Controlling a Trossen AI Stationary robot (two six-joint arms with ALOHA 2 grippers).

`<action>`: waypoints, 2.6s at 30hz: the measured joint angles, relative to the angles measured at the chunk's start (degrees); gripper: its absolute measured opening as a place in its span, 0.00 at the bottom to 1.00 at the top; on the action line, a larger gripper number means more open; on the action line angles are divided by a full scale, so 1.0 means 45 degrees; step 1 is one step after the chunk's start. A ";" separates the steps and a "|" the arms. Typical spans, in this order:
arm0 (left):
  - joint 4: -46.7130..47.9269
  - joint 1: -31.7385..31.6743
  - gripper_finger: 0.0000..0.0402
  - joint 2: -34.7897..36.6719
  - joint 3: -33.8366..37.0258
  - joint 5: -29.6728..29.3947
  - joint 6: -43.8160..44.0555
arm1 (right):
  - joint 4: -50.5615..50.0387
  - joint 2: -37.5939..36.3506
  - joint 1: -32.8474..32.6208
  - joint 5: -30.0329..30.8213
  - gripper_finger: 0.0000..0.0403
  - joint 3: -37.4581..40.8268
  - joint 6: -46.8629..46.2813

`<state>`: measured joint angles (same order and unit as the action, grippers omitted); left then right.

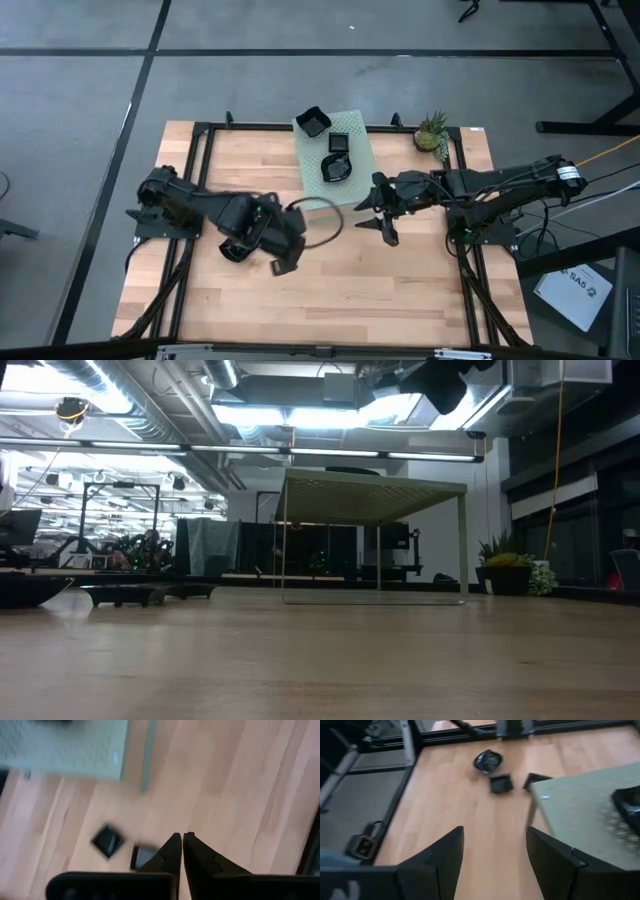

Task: Pick & Place Mini shaped plates
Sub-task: Stack the black leaf shaped plate on top of the black leaf shape plates on the shelf

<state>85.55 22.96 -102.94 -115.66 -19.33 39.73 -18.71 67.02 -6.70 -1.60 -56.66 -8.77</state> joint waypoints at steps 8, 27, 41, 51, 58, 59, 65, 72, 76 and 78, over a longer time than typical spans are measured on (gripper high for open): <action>0.0926 0.1345 0.02 -0.0016 0.0749 0.0647 0.1588 | -0.0219 0.0000 -0.0003 -0.0334 0.53 0.0000 0.0037; 0.0432 0.2672 0.40 -0.0019 0.6073 0.2117 0.8748 | -0.1130 0.0000 -0.0005 -0.0321 0.53 0.0000 0.0037; -0.2324 0.2548 0.42 -0.0010 0.9300 0.2646 0.9721 | -0.1297 0.0000 0.0005 -0.0316 0.53 0.0000 0.0095; -0.3891 0.1228 0.42 -0.0015 1.0207 0.2958 0.9242 | -0.1334 0.0000 0.0010 -0.0311 0.53 0.0000 0.0382; -0.4497 0.0845 0.42 -0.0149 1.0647 0.3234 0.9328 | -0.1334 0.0000 0.0015 -0.0311 0.53 0.0000 0.0372; -0.4430 0.0840 0.42 -0.0214 1.0647 0.3231 0.9331 | -0.1334 0.0000 0.0015 -0.0312 0.53 0.0000 0.0373; -0.4345 0.0791 0.40 -0.0577 1.0652 0.3597 0.9259 | -0.1334 0.0000 0.0015 -0.0311 0.53 0.0000 0.0379; -0.4155 0.0926 0.39 -0.1133 1.0656 0.3610 0.8804 | -0.1334 0.0000 0.0015 -0.0311 0.53 0.0000 0.0426; -0.3628 0.0983 0.37 -0.1434 1.0656 0.3564 0.8790 | -0.1334 0.0000 0.0015 -0.0311 0.53 0.0000 0.0431; -0.3454 0.0995 0.35 -0.1608 1.0656 0.3597 0.8769 | -0.1334 0.0000 0.0015 -0.0311 0.53 0.0000 0.0431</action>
<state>70.01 27.44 -110.17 -67.70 -3.14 79.19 -24.71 67.02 -6.63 -3.01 -56.66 -6.83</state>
